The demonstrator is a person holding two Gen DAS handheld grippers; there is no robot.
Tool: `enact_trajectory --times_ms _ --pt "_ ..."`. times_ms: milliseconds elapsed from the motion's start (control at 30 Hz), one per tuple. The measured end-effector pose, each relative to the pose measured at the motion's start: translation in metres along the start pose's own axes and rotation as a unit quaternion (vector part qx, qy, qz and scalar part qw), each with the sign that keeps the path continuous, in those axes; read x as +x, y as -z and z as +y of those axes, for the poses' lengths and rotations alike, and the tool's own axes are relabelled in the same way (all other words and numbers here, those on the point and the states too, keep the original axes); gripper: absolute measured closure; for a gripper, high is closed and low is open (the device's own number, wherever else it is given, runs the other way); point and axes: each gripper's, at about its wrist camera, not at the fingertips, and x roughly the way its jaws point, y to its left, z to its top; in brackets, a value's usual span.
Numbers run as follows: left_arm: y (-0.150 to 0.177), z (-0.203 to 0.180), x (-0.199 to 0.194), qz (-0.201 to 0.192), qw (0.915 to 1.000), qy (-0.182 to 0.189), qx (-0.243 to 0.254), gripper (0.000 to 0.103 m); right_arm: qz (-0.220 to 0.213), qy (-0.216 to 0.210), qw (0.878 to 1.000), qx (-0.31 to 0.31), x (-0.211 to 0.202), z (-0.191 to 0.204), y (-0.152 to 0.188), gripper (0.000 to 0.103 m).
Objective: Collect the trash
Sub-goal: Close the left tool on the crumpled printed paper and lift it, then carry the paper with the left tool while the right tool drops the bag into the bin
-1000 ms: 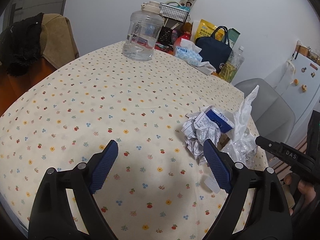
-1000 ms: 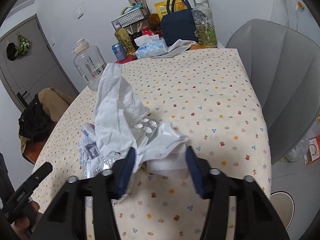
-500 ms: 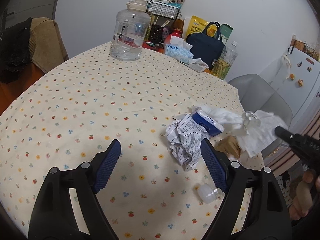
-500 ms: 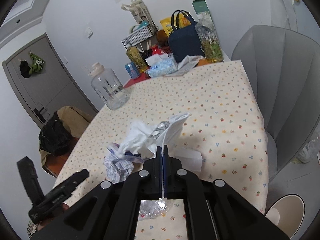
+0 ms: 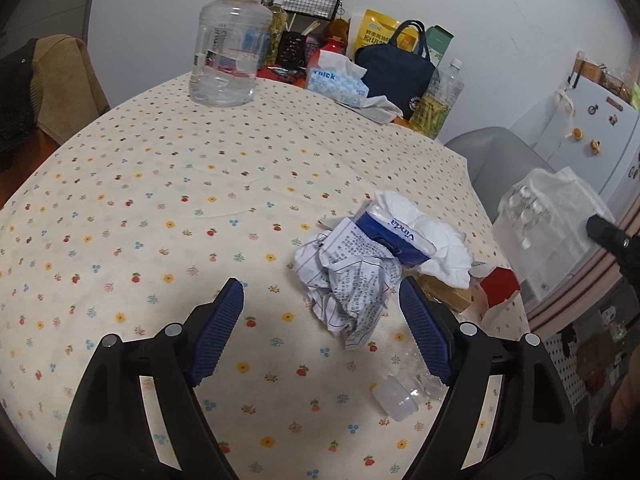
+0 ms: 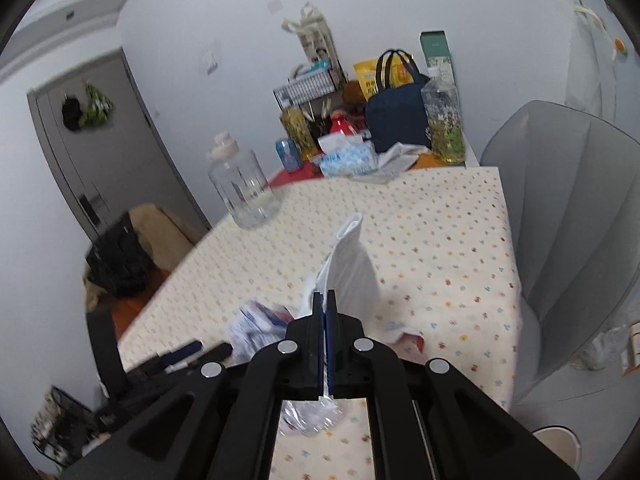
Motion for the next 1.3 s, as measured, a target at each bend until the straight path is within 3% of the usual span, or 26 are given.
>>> enact_trajectory --times_ms 167,300,433,533,633,867,1300 --pt "0.001 -0.01 0.02 0.021 0.9996 -0.002 0.019 0.023 0.039 -0.003 0.999 -0.003 0.011 -0.008 0.019 0.101" --pt "0.002 -0.015 0.037 0.039 0.9988 -0.007 0.029 0.027 0.093 -0.007 0.995 -0.026 0.036 -0.001 0.042 0.101" --pt "0.005 -0.011 0.042 0.053 0.9983 -0.001 0.023 0.065 0.097 -0.017 0.995 -0.015 0.038 0.0 0.05 0.101" --pt "0.005 -0.005 0.033 0.043 0.999 0.008 0.012 0.07 0.072 -0.048 0.996 -0.015 0.022 0.007 0.044 0.101" --pt "0.001 0.0 0.021 0.029 0.9995 0.015 0.001 0.072 0.029 -0.083 0.996 -0.022 -0.006 0.015 0.032 0.101" --pt "-0.007 -0.002 -0.012 -0.005 0.9995 0.031 0.002 0.073 0.011 -0.057 0.998 0.0 -0.016 0.008 0.028 0.101" --pt "-0.011 -0.031 -0.051 -0.032 0.9971 0.062 0.03 0.073 -0.03 -0.037 0.999 0.023 -0.065 -0.016 0.038 0.101"
